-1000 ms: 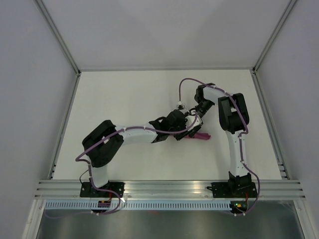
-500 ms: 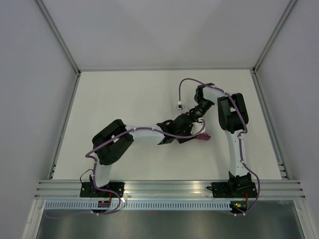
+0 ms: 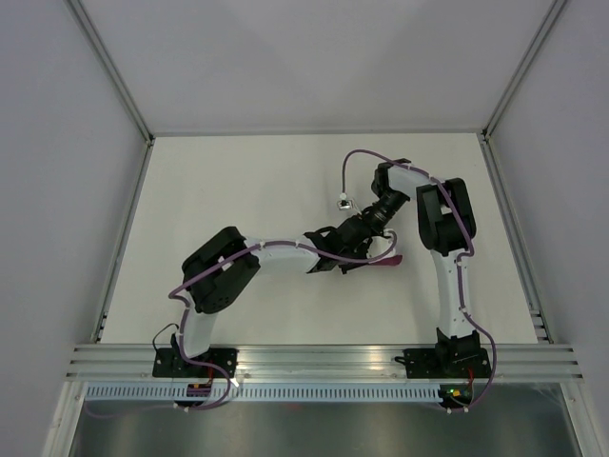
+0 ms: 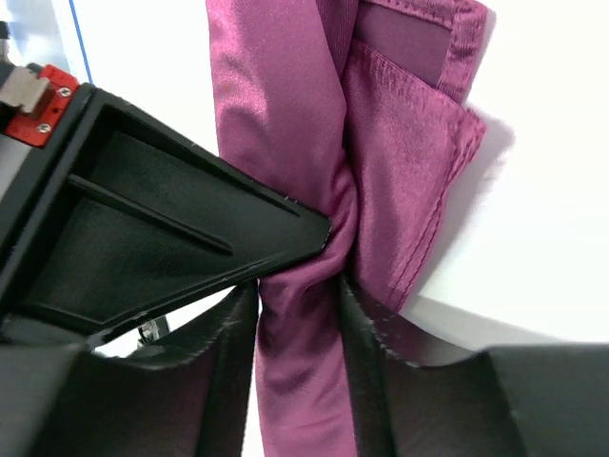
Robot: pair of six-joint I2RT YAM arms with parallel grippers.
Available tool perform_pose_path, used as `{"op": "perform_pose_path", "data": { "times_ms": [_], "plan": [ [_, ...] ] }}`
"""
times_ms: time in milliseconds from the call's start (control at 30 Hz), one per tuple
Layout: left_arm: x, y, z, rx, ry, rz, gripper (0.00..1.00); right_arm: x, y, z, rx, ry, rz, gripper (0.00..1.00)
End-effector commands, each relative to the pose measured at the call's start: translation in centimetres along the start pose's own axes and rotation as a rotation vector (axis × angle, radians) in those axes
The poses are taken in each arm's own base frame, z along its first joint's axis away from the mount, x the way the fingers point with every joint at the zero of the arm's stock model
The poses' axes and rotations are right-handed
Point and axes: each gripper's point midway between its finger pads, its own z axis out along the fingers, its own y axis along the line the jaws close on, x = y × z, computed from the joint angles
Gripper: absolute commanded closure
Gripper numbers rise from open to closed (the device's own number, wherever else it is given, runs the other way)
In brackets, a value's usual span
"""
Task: Fold the napkin, place the utensils inside, and roll it up
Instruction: Roll the napkin at the center of the board.
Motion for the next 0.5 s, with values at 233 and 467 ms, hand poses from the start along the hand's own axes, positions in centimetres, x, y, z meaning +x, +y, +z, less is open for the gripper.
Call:
{"op": "perform_pose_path", "data": {
  "times_ms": [233,467],
  "plan": [
    [3.4,-2.3,1.4,0.204,0.086,-0.116,0.98,-3.1,-3.9,-5.2,0.303,-0.137,-0.148,0.41],
    [4.0,-1.9,1.4,0.299,0.095,-0.237,0.98,-5.5,-3.3,-11.4,0.390,-0.395,-0.088,0.39]
  ]
}}
